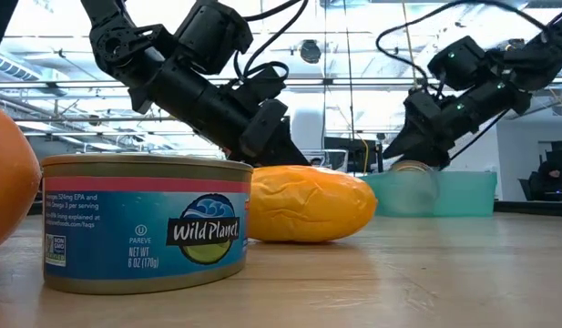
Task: Pick & Place Food Item
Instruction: Put the top blue tuna can into the green bin
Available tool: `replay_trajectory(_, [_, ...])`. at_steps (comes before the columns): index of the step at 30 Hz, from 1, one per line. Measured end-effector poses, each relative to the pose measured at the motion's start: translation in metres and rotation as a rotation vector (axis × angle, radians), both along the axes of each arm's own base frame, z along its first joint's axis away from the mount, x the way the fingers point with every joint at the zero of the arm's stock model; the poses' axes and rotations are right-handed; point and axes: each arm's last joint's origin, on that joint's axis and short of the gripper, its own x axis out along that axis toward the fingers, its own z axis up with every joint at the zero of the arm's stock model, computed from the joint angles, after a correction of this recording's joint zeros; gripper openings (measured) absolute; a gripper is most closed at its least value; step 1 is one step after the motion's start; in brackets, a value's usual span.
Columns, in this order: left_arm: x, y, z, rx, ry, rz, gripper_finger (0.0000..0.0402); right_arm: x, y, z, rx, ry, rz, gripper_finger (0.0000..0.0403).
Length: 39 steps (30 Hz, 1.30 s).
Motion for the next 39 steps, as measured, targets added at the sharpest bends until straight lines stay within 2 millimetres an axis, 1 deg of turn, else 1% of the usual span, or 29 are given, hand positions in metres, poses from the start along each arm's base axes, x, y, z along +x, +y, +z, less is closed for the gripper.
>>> replay_trajectory(6, [0.000, 0.000, 0.000, -0.001, 0.003, 0.001, 0.0285, -0.011, 0.007, 0.012, -0.152, 0.033, 0.076, 0.0251])
replay_trajectory(9, [0.000, 0.000, 0.000, -0.002, 0.003, 0.001, 0.0285, -0.019, 0.012, 0.018, -0.188, 0.081, 0.108, 0.0251])
replay_trajectory(13, [0.000, 0.000, 0.000, -0.001, 0.003, 0.001, 0.0285, -0.026, 0.018, 0.029, -0.212, 0.130, 0.078, 0.0251])
replay_trajectory(15, [0.000, 0.000, 0.000, -0.001, 0.003, 0.001, 0.0285, -0.028, 0.023, 0.032, -0.221, 0.147, 0.069, 0.0251])
replay_trajectory(21, [0.000, 0.000, 0.000, -0.001, 0.002, 0.001, 0.0285, -0.025, 0.031, 0.021, -0.214, 0.254, 0.063, 0.0251])
replay_trajectory(23, [0.000, 0.000, 0.000, -0.001, 0.002, 0.001, 0.0285, -0.024, 0.033, 0.016, -0.211, 0.269, 0.074, 0.0251])
replay_trajectory(27, [0.000, 0.000, 0.000, -0.002, 0.002, 0.002, 0.0285, -0.021, 0.035, 0.014, -0.208, 0.272, 0.095, 0.0251])
replay_trajectory(29, [0.000, 0.000, 0.000, -0.002, 0.001, 0.002, 0.0285, -0.021, 0.034, 0.013, -0.198, 0.279, 0.070, 0.0249])
replay_trajectory(31, [0.000, 0.000, 0.000, -0.003, 0.001, 0.002, 0.0285, -0.021, 0.034, 0.012, -0.163, 0.271, 0.038, 0.0236])
replay_trajectory(34, [0.000, 0.000, 0.000, -0.004, 0.001, 0.003, 0.0285, -0.021, 0.034, 0.012, -0.127, 0.257, 0.011, 0.0194])
replay_trajectory(39, [0.000, 0.000, 0.000, -0.004, 0.001, 0.003, 0.0285, -0.021, 0.034, 0.011, -0.082, 0.248, 0.000, 0.0080])
